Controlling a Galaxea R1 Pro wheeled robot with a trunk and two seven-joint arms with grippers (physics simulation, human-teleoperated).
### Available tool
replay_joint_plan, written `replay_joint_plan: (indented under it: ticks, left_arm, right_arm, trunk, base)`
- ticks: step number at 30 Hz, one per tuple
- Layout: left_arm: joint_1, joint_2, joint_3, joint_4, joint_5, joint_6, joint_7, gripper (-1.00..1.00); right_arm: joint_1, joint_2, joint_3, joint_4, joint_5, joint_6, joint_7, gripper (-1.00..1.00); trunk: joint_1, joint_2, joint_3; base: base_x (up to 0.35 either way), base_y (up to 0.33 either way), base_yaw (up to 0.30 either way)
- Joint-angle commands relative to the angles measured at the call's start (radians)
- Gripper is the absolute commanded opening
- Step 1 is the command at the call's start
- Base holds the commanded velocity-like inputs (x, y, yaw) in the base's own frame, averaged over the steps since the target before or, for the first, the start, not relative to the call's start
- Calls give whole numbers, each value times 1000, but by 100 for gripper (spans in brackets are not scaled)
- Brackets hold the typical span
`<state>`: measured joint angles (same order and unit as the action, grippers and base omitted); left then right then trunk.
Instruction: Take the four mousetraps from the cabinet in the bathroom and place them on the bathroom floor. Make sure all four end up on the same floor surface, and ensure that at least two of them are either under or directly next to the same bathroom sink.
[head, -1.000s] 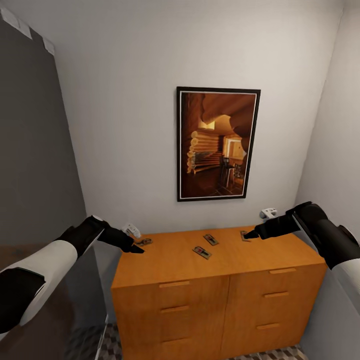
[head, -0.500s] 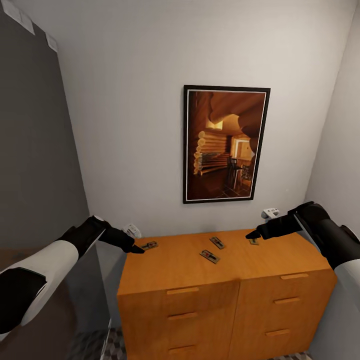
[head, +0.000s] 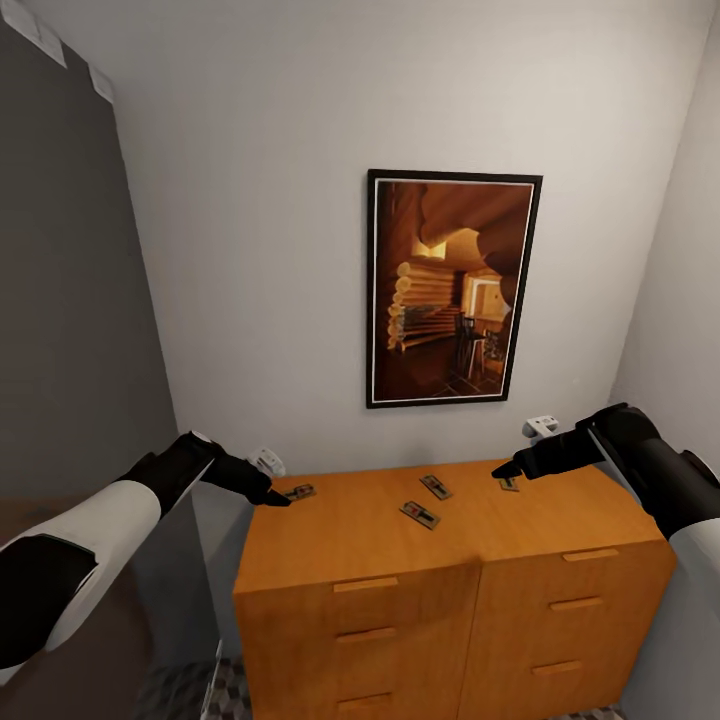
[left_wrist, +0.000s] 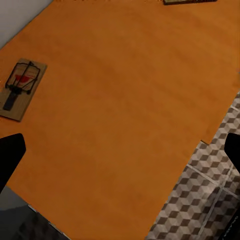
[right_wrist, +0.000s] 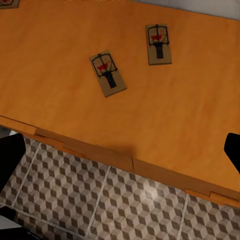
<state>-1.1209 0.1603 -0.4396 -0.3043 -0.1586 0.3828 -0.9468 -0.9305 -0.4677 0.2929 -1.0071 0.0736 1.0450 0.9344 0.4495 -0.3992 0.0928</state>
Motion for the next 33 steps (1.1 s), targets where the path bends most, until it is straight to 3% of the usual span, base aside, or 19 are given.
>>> replay_joint_plan:
  ticks: [1, 11, 33]
  left_arm:
    - [0, -1, 4, -3, -7, 9, -5, 100]
    - [1, -23, 3, -3, -7, 10, -6, 100]
    - [1, -30, 3, -2, -7, 10, -6, 100]
  right_arm:
    - [-1, -1, 2, -1, 8, 2, 7, 100]
    - [-1, 0, 6, -1, 8, 2, 7, 100]
    - [-1, -4, 5, -1, 9, 2, 7, 100]
  trunk:
    - [0, -1, -1]
    - [0, -1, -1]
    - [0, -1, -1]
  base:
    - [19, 0, 0]
    - [5, 0, 0]
    - [0, 0, 0]
